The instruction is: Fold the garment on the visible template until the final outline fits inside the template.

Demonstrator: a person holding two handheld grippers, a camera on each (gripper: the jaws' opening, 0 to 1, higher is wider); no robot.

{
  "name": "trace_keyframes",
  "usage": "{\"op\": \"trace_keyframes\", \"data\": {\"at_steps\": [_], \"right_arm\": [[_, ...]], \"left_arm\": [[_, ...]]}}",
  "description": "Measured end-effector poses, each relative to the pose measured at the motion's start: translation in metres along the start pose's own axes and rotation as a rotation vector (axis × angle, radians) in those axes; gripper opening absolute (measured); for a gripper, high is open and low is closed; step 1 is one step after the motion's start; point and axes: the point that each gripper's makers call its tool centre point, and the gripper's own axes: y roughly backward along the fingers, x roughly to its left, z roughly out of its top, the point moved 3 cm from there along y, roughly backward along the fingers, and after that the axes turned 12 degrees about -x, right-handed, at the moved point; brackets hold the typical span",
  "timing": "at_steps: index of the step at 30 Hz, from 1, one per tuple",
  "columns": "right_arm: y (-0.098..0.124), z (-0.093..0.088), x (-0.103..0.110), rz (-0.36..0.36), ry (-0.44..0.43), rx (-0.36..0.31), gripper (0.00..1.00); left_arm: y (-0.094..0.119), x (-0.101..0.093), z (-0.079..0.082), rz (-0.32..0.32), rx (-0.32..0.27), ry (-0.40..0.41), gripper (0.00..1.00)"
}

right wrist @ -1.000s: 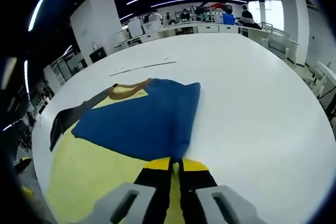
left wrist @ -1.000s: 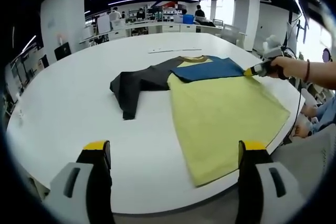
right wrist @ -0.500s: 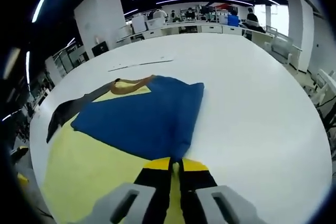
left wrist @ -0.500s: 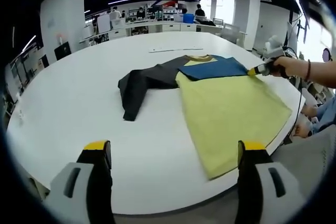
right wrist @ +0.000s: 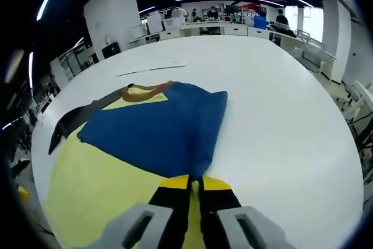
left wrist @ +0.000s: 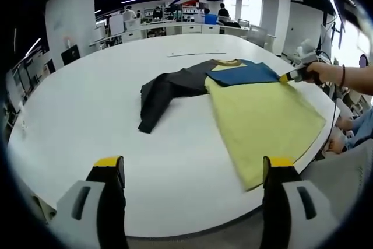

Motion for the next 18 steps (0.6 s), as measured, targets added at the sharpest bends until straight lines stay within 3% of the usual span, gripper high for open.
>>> {"op": "trace_keyframes", "data": {"at_steps": [11, 14, 15, 18], "right_arm": [[0.002, -0.001, -0.002, 0.027, 0.03, -0.01, 0.04], [0.003, 0.002, -0.004, 0.037, 0.004, -0.04, 0.18], [0.002, 0.009, 0.001, 0.078, -0.004, -0.088, 0.23], [0.006, 0.014, 0.006, 0.112, 0.01, -0.119, 0.37]], "left_arm": [[-0.001, 0.003, 0.001, 0.004, -0.006, -0.012, 0.94], [-0.001, 0.005, 0.001, 0.009, -0.013, -0.007, 0.94], [-0.002, 0.007, 0.001, 0.012, -0.013, -0.01, 0.93], [-0.003, 0.009, 0.003, 0.018, -0.02, -0.015, 0.91]]}}
